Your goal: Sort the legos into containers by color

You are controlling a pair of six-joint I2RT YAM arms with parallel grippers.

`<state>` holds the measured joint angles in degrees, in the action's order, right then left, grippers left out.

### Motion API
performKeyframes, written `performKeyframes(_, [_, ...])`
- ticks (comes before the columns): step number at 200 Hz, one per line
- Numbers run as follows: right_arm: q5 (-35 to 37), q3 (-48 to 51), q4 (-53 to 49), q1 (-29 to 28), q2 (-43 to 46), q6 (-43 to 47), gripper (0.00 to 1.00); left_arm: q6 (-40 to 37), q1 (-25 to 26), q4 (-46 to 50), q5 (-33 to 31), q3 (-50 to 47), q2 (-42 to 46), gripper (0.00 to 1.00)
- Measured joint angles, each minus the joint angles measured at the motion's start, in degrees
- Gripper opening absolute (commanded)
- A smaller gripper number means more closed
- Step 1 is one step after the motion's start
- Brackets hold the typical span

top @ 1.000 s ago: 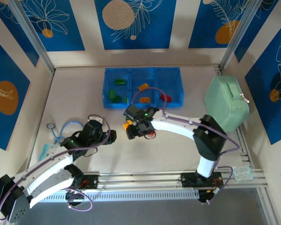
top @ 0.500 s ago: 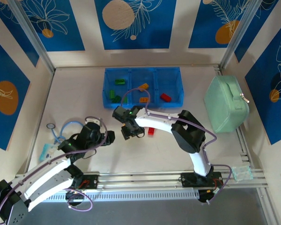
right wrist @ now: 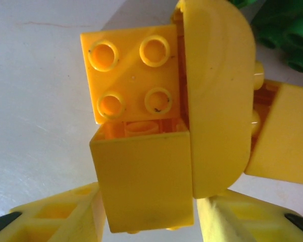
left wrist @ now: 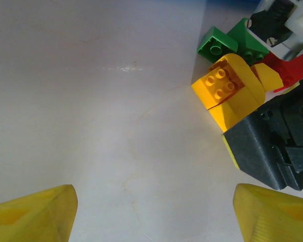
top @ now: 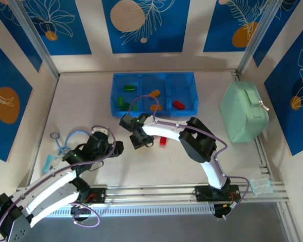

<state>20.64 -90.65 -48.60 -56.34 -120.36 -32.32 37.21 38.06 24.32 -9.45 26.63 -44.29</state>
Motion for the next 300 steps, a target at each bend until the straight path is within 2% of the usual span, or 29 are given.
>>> performKeyframes(42, [0.48,0.02,0.31,-0.13,0.02,0.28,0.33,-0.02,0.00,0.15,-0.04,0.00,-0.28,0.80])
performKeyframes(82, [1.01,1.03,-0.04,-1.38,1.42,0.37,0.32,-0.02,0.00,0.09,-0.02,0.00,-1.62,0.80])
performKeyframes(128, [1.46,2.69,-0.76,-1.60,9.40,0.37,0.32,-0.02,0.02,-0.42,-0.02,-0.02,-1.68,0.80])
performKeyframes(155, [1.51,2.47,-0.74,2.23,12.94,0.85,0.33,0.00,0.11,-1.09,0.00,-0.02,-1.68,0.80])
performKeyframes(191, [-0.35,0.52,-1.18,10.12,12.98,2.69,0.33,0.00,0.35,-1.14,0.00,-0.04,-1.51,0.80])
performKeyframes(245, [-5.75,-7.65,-0.39,22.60,8.31,5.16,0.33,0.02,1.20,-1.16,0.00,-0.13,-1.53,0.80])
performKeyframes(300, [-6.34,-18.21,-1.68,26.01,-0.98,6.60,0.35,0.09,2.75,-1.03,-0.09,-0.11,-1.53,0.80])
